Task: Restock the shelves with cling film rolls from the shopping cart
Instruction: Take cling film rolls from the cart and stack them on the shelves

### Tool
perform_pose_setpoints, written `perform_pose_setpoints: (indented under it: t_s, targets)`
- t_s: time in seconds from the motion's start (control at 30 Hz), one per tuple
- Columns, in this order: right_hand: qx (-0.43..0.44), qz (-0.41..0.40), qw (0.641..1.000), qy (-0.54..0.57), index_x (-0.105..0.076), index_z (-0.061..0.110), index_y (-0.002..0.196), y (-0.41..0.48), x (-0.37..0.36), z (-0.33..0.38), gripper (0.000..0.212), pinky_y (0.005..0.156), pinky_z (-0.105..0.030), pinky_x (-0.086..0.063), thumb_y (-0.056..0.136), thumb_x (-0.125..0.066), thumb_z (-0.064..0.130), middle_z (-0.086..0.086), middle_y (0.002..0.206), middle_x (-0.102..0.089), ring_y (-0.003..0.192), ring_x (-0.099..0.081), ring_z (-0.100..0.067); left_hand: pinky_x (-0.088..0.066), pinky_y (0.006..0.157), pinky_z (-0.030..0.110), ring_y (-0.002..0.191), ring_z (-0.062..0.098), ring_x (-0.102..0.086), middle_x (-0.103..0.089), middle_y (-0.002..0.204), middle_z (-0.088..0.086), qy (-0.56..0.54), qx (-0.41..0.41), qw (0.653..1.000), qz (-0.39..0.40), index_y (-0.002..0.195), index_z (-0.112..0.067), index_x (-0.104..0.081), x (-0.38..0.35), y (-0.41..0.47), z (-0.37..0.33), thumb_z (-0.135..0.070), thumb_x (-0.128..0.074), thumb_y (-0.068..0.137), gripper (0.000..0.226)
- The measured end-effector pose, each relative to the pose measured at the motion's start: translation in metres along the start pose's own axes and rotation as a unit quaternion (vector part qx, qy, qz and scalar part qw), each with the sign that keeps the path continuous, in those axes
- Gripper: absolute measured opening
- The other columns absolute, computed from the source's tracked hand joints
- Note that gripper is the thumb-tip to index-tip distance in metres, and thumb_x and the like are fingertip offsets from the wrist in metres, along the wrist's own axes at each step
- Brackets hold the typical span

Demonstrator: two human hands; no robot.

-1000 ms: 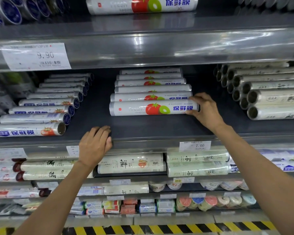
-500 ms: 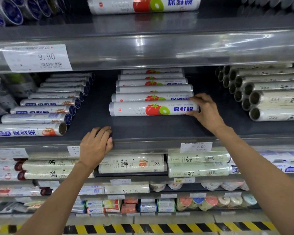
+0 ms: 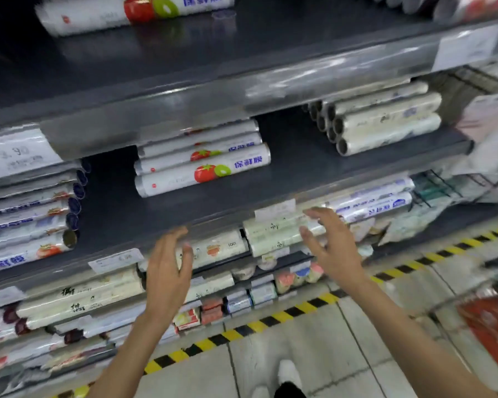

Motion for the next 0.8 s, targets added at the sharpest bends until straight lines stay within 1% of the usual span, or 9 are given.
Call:
perform_pose_setpoints:
  t_s: [0.07,0.1,0.23,0.3,0.4,0.47,0.57,0.67,0.8]
  targets:
    - [-0.112,-0.024,0.993,0.009,-0.06,0.009,0.114,-0.07,0.009,-0.017,0.032,0.088,-0.03,-0.047,0.092,-0.058,0.033,0.002,0.113,-0.059,0.102,-0.055,-0.013,-0.038,0.074,0.012,0.102,0.025,-0.058,-0.062,0.112,0.001,-0.084,0.035,0.992,0.089,0.119,-0.019,-0.057,-0.026,-0.028,-0.022,-0.027,-0.041,0.1,0.026]
    - [-0.165,-0.043,0.985,0.007,-0.061,0.009,0.113,-0.103,0.014,-0.024,0.031,0.086,-0.031,-0.049,0.092,-0.059,0.032,0.004,0.111,-0.059,0.101,-0.056,-0.014,-0.038,0.073,0.009,0.103,0.022,-0.059,-0.062,0.113,-0.002,-0.11,0.041,0.983,0.139,0.119,-0.02,-0.058,-0.04,-0.043,-0.032,-0.029,-0.04,0.099,0.028]
    - [-0.312,-0.112,0.943,0.008,-0.062,0.014,0.112,-0.21,0.048,-0.035,0.025,0.081,-0.016,-0.042,0.095,-0.054,0.031,0.005,0.105,-0.062,0.101,-0.058,-0.013,-0.039,0.085,0.011,0.112,0.017,-0.057,-0.056,0.122,-0.008,-0.155,0.009,0.932,0.326,0.125,-0.015,-0.057,-0.094,-0.092,-0.073,-0.039,-0.034,0.094,0.045]
    - [-0.357,-0.135,0.924,0.006,-0.062,0.015,0.113,-0.253,0.067,-0.037,0.034,0.081,-0.021,-0.043,0.096,-0.048,0.041,0.006,0.107,-0.063,0.101,-0.058,-0.01,-0.036,0.088,0.011,0.112,0.012,-0.055,-0.058,0.118,-0.006,-0.142,-0.046,0.909,0.39,0.12,-0.01,-0.06,-0.117,-0.11,-0.094,-0.037,-0.038,0.099,0.041]
    - [-0.391,-0.151,0.908,-0.01,-0.062,0.021,0.113,-0.305,0.094,-0.039,0.05,0.086,-0.027,-0.044,0.088,-0.036,0.057,0.009,0.111,-0.063,0.104,-0.057,-0.006,-0.038,0.09,0.012,0.106,0.005,-0.054,-0.06,0.114,-0.006,-0.127,-0.129,0.873,0.452,0.117,-0.009,-0.064,-0.146,-0.13,-0.122,-0.034,-0.037,0.095,0.043]
    - [-0.417,-0.159,0.895,-0.018,-0.062,0.024,0.112,-0.332,0.112,-0.043,0.051,0.09,-0.02,-0.042,0.086,-0.035,0.059,0.011,0.113,-0.063,0.105,-0.056,-0.002,-0.039,0.088,0.016,0.103,0.005,-0.055,-0.06,0.111,-0.008,-0.112,-0.159,0.855,0.481,0.115,-0.01,-0.065,-0.165,-0.138,-0.14,-0.031,-0.041,0.092,0.039]
    - [-0.451,-0.181,0.874,-0.027,-0.061,0.032,0.107,-0.365,0.141,-0.052,0.044,0.085,-0.003,-0.036,0.083,-0.039,0.061,0.021,0.11,-0.062,0.104,-0.053,0.011,-0.039,0.084,0.017,0.1,0.009,-0.058,-0.064,0.109,-0.004,-0.072,-0.197,0.824,0.527,0.113,-0.011,-0.066,-0.197,-0.143,-0.173,-0.031,-0.044,0.094,0.035]
    - [-0.484,-0.217,0.848,-0.01,-0.061,0.035,0.104,-0.387,0.174,-0.072,0.039,0.083,-0.002,-0.036,0.082,-0.041,0.061,0.026,0.108,-0.062,0.104,-0.054,0.011,-0.043,0.082,0.022,0.099,0.013,-0.061,-0.067,0.107,-0.004,-0.056,-0.221,0.81,0.54,0.112,-0.012,-0.066,-0.237,-0.146,-0.215,-0.034,-0.044,0.093,0.036]
    - [-0.496,-0.254,0.831,-0.013,-0.064,0.029,0.106,-0.407,0.225,-0.112,0.03,0.082,-0.003,-0.037,0.093,-0.047,0.049,0.023,0.106,-0.063,0.104,-0.054,0.009,-0.044,0.08,0.022,0.097,0.014,-0.062,-0.067,0.105,-0.003,-0.062,-0.276,0.792,0.54,0.11,-0.013,-0.067,-0.288,-0.16,-0.288,-0.023,-0.051,0.095,0.024]
Point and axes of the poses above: each hand's wrist, its own y-axis towards the middle knuckle, its own x-axis out of the back of the hand, z = x × y, the point moved 1 cm from there along y, towards the middle knuckle
